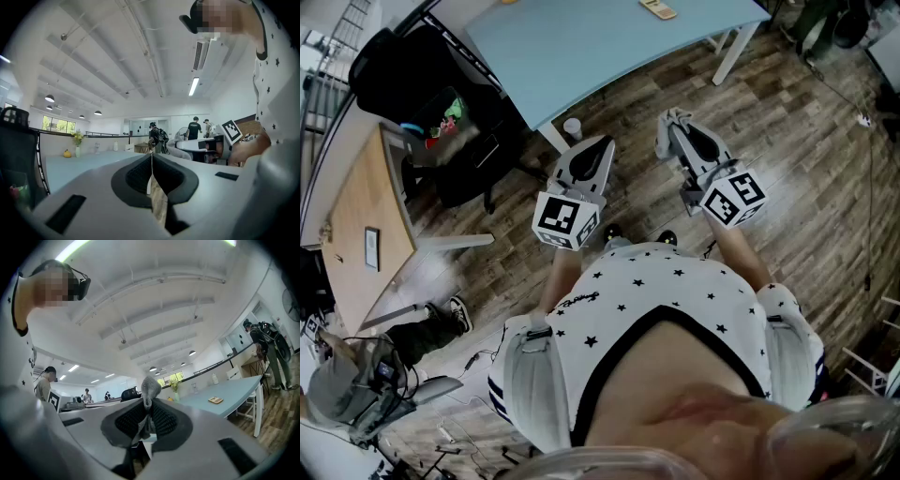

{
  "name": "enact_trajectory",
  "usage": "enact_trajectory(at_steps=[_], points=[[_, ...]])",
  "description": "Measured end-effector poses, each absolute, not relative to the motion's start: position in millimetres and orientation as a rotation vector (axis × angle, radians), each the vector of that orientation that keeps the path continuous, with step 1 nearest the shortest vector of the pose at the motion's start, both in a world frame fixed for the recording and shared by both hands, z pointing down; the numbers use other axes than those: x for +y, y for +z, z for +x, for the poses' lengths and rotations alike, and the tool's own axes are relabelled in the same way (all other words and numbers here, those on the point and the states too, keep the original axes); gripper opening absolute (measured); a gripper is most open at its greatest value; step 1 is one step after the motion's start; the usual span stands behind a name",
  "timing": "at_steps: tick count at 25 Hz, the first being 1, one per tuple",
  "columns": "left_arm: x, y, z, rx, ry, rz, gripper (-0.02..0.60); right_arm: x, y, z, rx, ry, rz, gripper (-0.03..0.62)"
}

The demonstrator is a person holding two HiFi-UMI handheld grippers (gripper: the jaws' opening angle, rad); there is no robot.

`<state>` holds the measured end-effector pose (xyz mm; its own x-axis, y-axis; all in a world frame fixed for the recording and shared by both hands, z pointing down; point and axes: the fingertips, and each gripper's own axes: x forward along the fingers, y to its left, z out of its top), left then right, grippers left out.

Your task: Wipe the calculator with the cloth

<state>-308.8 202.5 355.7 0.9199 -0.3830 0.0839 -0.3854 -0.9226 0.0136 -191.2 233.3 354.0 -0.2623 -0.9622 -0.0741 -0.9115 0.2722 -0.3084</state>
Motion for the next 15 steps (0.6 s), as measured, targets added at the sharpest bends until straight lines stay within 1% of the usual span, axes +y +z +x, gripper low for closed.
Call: enact_trajectory(at_steps=[15], points=[[210.9, 360.4, -299.0, -0.634, 0.172, 3.039, 0.031, 240.1, 357.6, -178.4, 2.292, -0.323, -1.709, 0.04]])
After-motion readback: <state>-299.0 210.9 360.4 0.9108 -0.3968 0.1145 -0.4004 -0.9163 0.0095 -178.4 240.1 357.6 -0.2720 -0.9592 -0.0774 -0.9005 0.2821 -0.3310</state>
